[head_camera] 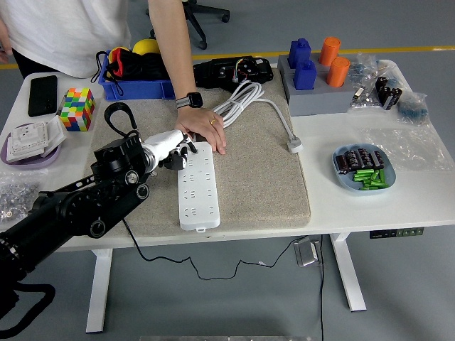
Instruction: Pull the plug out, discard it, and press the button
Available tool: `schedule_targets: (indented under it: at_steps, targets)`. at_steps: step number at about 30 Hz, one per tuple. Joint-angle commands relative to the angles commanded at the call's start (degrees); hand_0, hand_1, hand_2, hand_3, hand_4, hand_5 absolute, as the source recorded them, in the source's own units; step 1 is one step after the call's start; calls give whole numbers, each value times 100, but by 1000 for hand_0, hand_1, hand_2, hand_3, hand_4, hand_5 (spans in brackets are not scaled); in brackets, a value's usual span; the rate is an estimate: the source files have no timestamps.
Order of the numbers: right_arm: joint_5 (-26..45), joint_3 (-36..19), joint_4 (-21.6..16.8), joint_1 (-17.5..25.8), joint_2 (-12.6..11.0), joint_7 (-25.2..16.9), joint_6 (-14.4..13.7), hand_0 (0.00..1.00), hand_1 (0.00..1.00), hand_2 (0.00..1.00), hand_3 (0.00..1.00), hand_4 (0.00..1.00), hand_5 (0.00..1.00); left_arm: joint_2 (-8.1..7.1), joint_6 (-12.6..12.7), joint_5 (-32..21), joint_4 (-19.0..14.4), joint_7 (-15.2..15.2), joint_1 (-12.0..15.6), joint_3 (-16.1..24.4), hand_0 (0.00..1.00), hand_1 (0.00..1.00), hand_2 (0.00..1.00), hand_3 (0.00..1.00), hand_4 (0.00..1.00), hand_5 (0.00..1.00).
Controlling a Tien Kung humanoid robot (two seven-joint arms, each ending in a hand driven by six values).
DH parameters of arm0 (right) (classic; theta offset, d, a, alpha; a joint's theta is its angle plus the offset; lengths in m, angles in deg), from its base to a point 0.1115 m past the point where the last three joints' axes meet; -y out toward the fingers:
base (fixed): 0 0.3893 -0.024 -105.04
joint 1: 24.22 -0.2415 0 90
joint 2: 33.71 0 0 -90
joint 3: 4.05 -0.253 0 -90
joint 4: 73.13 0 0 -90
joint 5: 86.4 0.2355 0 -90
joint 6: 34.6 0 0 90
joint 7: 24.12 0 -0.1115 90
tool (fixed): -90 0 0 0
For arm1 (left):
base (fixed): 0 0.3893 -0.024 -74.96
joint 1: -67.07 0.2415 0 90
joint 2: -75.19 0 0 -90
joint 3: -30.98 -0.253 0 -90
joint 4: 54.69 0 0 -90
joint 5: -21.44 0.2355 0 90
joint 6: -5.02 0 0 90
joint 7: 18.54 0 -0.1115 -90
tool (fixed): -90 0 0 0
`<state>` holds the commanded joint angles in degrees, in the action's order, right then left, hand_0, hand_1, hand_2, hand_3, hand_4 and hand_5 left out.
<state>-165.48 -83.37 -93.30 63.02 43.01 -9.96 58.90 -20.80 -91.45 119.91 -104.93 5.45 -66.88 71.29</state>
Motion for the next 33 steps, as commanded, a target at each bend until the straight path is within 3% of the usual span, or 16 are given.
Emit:
schedule_targets:
  at_steps: [11,12,17,18,23,24,29,30,33]
  targets:
    - [-8,-26,-3,-5,16,0,-1,750,700,710,723,783,631,-172,74,388,-931,-43,234,893,67,54,113,709,2,2]
    - [-10,-31,-5,-7,19,0,0,749,700,710,724,782,631,-210,118,497,-1049,-132,307,1020,141,100,140,700,2,2]
    - [-22,-56,-5,-5,27,0,-2,749,700,710,724,782,631,-375,114,719,-1569,-368,715,1673,141,100,140,700,2,2]
    - [-22,-61,-5,-4,29,0,-4,749,700,710,724,782,631,-397,115,778,-1655,-406,813,1825,528,542,538,833,676,2]
    - [-32,-59,0,0,48,3,3,749,700,710,724,782,631,-501,242,959,-2068,-677,1311,2623,528,542,538,833,676,2]
    - [-45,-68,0,-5,48,2,2,750,700,711,723,782,631,-532,295,975,-2152,-748,1436,2813,794,783,768,877,789,90]
    - [-56,-68,-14,-38,16,-4,-6,750,700,711,723,782,631,-669,505,970,-2373,-1005,1879,3420,794,783,768,877,789,90]
    - [-56,-65,-14,-45,9,-5,-6,749,700,710,724,782,631,-682,551,965,-2408,-1054,1974,3546,895,929,923,938,861,297]
    - [-51,-56,-5,-41,6,-2,-4,749,700,710,724,782,631,-693,664,919,-2490,-1187,2204,3858,895,929,923,938,861,297]
